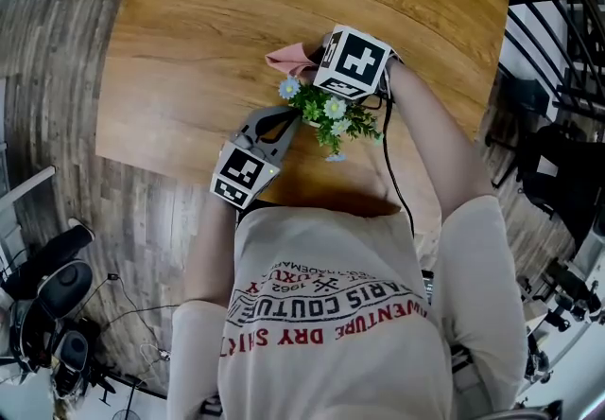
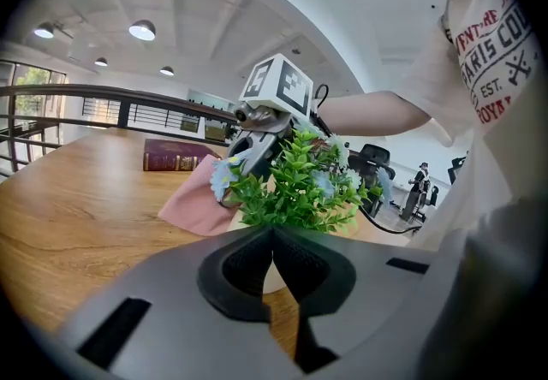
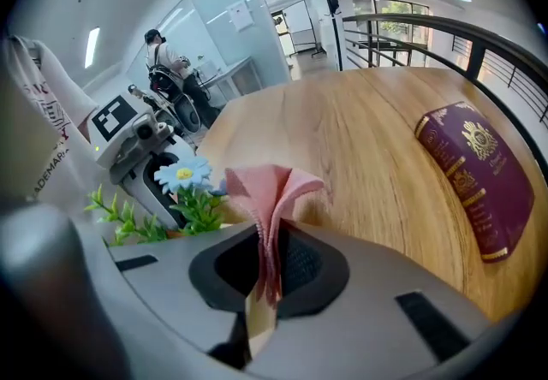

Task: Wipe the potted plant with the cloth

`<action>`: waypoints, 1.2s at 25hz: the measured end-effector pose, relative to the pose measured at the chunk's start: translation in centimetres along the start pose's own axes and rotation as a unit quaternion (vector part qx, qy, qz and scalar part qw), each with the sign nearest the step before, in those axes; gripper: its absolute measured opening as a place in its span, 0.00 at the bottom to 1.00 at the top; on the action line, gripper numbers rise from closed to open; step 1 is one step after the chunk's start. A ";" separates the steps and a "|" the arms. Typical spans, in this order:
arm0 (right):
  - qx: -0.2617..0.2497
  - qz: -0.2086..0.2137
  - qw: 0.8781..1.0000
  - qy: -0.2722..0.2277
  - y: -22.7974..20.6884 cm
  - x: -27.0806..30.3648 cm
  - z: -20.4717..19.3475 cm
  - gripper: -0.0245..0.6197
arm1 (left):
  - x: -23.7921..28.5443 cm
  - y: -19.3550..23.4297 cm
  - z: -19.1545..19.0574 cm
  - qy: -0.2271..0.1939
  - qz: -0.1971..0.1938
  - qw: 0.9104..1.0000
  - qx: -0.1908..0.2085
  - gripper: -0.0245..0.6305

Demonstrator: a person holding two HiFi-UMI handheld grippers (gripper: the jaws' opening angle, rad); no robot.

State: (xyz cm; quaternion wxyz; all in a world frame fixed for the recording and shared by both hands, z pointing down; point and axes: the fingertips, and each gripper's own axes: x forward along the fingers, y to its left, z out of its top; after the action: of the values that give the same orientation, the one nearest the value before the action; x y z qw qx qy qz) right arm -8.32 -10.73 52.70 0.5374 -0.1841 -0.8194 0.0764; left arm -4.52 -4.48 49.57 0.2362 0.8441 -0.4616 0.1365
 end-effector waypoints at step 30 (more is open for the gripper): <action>0.069 -0.282 0.933 -0.213 7.9 -13.2 4.9 0.09 | -10.6 0.4 7.4 -0.070 0.116 0.983 0.126 0.06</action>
State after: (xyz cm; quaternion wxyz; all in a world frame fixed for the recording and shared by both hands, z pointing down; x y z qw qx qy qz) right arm -6.33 -8.16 36.93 0.3612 0.1127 -0.9255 0.0153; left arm -10.42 -1.00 38.64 0.0772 0.8151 -0.5513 0.1607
